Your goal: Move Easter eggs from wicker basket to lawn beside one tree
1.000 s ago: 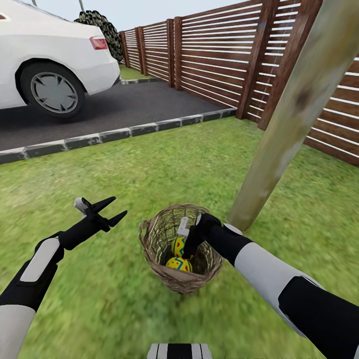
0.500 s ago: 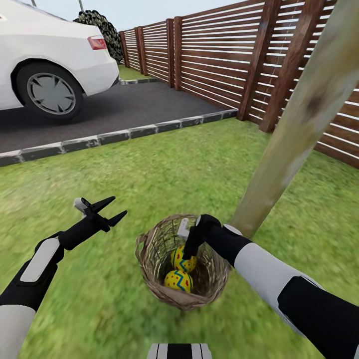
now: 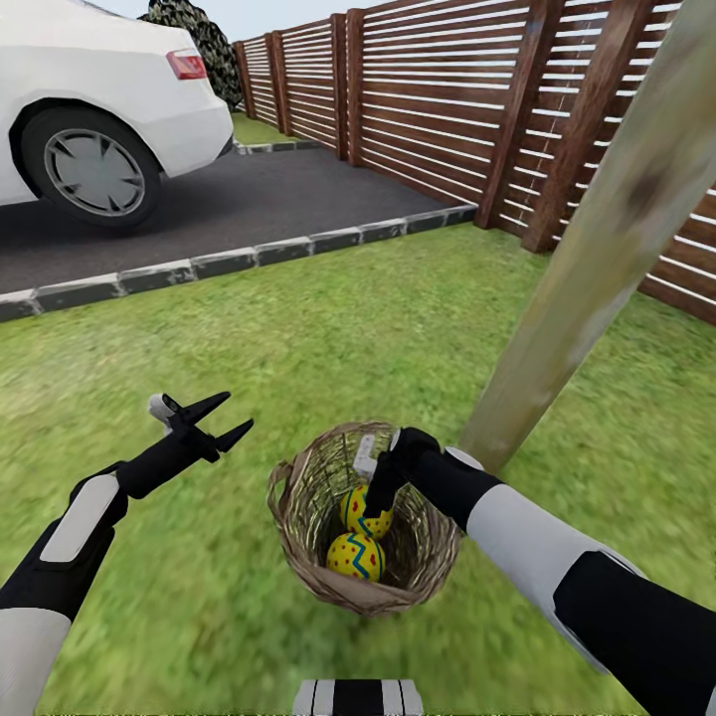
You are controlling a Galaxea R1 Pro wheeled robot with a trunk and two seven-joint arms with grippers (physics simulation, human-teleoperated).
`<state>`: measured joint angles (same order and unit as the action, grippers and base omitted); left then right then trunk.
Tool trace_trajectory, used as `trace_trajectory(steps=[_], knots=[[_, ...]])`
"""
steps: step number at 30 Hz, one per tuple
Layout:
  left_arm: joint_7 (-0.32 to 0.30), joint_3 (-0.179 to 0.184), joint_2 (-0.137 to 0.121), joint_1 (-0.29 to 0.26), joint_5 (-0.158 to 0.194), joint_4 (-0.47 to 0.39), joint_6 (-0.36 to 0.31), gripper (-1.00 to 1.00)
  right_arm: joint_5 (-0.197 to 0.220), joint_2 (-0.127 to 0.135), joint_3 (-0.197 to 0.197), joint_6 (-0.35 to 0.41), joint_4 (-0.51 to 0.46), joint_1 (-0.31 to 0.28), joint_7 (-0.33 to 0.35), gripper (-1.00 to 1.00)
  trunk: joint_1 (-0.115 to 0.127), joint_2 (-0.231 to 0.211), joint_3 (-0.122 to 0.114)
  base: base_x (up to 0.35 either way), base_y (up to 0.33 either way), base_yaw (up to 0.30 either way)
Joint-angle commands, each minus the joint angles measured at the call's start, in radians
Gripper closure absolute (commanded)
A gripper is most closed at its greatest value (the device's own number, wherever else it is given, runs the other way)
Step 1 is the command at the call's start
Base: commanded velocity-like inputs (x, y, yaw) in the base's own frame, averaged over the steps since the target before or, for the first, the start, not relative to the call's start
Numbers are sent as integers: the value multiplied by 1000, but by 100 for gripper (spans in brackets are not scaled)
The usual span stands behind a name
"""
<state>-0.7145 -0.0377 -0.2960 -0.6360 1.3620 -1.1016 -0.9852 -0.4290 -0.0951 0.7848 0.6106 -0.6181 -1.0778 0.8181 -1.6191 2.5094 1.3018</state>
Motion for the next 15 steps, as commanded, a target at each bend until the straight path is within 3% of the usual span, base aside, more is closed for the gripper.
trace_trajectory(steps=[1, 5, 6, 8, 15], knots=[[-3, -1, 0, -1, -1, 0, -4, -100, -10, 0, 1, 1, -2, -1, 7, -100, 0, 1, 5, 0, 0, 0], [-3, -1, 0, -1, -1, 0, -4, -100, -10, 0, 19, -2, -7, -1, 7, -100, -2, 2, 20, 0, 0, 0], [-3, -1, 0, -1, -1, -1, -4, -100, -8, 0, 68, -17, -9, -1, 7, -100, -2, 2, 24, 0, 0, 0], [-3, -1, 0, -1, -1, 0, -4, -100, -8, 0, 100, -27, -11, -1, 8, -100, -3, 2, 32, 0, 0, 0], [-3, -1, -1, -1, -1, -1, -4, -100, -9, -16, 126, -35, -29, -1, 8, -100, -6, 4, 59, 0, 0, 0]])
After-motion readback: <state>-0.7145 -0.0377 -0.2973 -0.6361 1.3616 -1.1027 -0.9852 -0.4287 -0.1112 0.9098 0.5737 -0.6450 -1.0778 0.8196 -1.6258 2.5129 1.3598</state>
